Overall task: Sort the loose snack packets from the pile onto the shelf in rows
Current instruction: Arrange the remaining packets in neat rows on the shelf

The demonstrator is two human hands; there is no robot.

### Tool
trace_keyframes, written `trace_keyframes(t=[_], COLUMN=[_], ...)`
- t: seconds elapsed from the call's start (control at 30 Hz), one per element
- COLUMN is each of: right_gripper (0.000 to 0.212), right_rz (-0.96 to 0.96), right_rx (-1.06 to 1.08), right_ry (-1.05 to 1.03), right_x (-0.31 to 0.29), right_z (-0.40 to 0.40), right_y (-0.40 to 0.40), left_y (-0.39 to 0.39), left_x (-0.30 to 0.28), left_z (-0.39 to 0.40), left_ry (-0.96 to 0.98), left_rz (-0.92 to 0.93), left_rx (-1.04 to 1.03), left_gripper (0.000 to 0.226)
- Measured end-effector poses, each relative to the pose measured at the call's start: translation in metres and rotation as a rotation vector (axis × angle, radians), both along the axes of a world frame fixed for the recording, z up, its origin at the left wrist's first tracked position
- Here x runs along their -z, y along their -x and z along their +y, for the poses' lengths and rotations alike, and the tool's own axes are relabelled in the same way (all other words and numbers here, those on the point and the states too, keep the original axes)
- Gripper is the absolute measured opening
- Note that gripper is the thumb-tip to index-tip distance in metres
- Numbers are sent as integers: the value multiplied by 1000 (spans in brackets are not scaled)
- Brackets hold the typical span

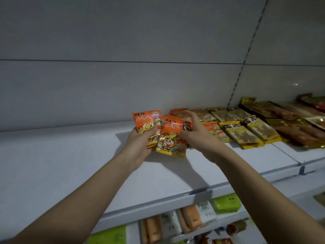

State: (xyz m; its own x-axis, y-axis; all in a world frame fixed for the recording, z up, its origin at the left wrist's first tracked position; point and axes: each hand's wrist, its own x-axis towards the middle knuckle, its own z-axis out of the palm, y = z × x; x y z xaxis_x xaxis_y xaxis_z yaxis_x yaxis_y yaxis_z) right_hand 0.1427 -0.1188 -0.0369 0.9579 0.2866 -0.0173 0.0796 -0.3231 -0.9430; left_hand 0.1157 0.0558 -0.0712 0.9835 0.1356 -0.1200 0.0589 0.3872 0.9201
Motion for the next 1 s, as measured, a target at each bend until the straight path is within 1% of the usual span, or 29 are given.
trace_keyframes(t=[0.1, 0.2, 0.27, 0.33, 0.37, 0.4, 0.47, 0.5, 0.53, 0.57, 0.63, 0.7, 0.77, 0.83, 0.87, 0.93, 0.97, 1.0], right_gripper=[61, 60, 57, 48, 45, 45, 50, 50, 47, 42, 29, 20, 16, 15, 16, 17, 20, 23], right_rz=[-27, -33, -35, -28, -56, -140, -367, -486, -571, -649, -751, -708, -561, -438, -424, -504, -583, -661], right_rx=[86, 181, 171, 113, 77, 47, 38, 52, 67, 78, 40, -91, -229, -335, -369, -362, -304, -230], right_ry=[-10, -6, -7, -17, 37, 191, 628, 747, 774, 719, 516, 324, 191, 176, 202, 264, 302, 338], right_x=[3, 8, 10, 10, 10, 10, 16, 20, 22, 24, 28, 34, 38, 42, 46, 59, 64, 68], right_z=[-63, -109, -120, -113, -106, -99, -87, -85, -84, -85, -87, -90, -96, -104, -108, -112, -113, -114], right_y=[-20, -44, -64, -84, -91, -97, -103, -101, -97, -91, -79, -63, -46, -30, -25, -21, -22, -26], left_y=[-13, -22, -23, -23, -20, -19, -18, -20, -22, -24, -27, -25, -23, -19, -16, -8, -6, -4], left_x=[14, 30, 33, 35, 36, 35, 37, 36, 35, 34, 33, 34, 33, 31, 31, 32, 33, 33], left_z=[-39, -59, -61, -58, -57, -57, -59, -60, -61, -62, -61, -61, -61, -63, -65, -68, -68, -67], left_ry=[-93, -116, -127, -99, -79, -59, -41, -49, -62, -79, -107, -87, -34, 8, 24, 63, 90, 113], left_rz=[-17, -43, -65, -73, -73, -76, -69, -67, -65, -66, -66, -63, -56, -51, -54, -75, -89, -104], left_rx=[-79, -232, -331, -390, -424, -457, -525, -554, -572, -581, -591, -600, -608, -619, -624, -658, -679, -703], left_gripper=[34, 25, 28, 36, 38, 39, 41, 40, 39, 39, 38, 36, 34, 40, 46, 64, 72, 75])
